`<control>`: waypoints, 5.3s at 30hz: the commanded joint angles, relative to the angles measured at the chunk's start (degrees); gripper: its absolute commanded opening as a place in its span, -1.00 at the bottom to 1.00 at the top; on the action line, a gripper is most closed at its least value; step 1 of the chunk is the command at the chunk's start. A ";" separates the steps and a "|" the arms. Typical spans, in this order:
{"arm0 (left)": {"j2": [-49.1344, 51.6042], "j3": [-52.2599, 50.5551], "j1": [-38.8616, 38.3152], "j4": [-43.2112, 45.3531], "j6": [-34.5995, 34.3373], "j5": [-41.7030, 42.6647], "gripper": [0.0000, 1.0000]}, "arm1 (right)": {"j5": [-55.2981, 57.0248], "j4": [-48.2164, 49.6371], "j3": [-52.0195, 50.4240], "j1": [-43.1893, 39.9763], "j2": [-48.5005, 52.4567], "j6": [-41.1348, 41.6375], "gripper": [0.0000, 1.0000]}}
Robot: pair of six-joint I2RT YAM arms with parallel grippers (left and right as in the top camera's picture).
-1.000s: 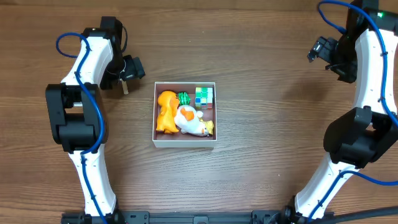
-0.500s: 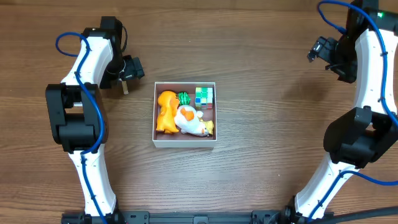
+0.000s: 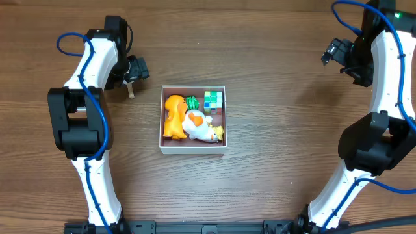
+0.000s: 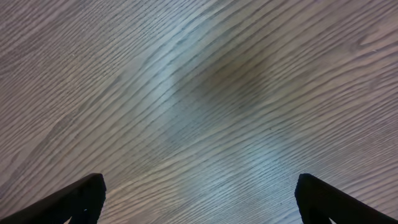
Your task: Pack container
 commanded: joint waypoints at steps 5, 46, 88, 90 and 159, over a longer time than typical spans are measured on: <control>0.44 -1.68 0.24 0.79 1.07 -1.11 1.00 | 0.57 0.09 0.07 0.15 -0.85 -0.17 1.00; 0.44 -8.98 0.24 4.70 0.81 -0.81 -0.22 | 0.57 0.09 0.07 0.15 -0.85 -0.17 1.00; 0.24 40.52 -20.04 -38.32 6.34 11.93 -0.70 | 0.57 0.09 0.07 0.15 -0.85 -0.17 1.00; 0.24 40.44 -22.82 -38.32 4.90 14.38 -0.63 | 0.57 0.09 0.07 0.15 -0.85 -0.17 1.00; -83.17 -3.39 -5.51 -38.29 -0.44 21.14 1.00 | 0.59 0.09 0.07 0.15 -0.85 -0.17 1.00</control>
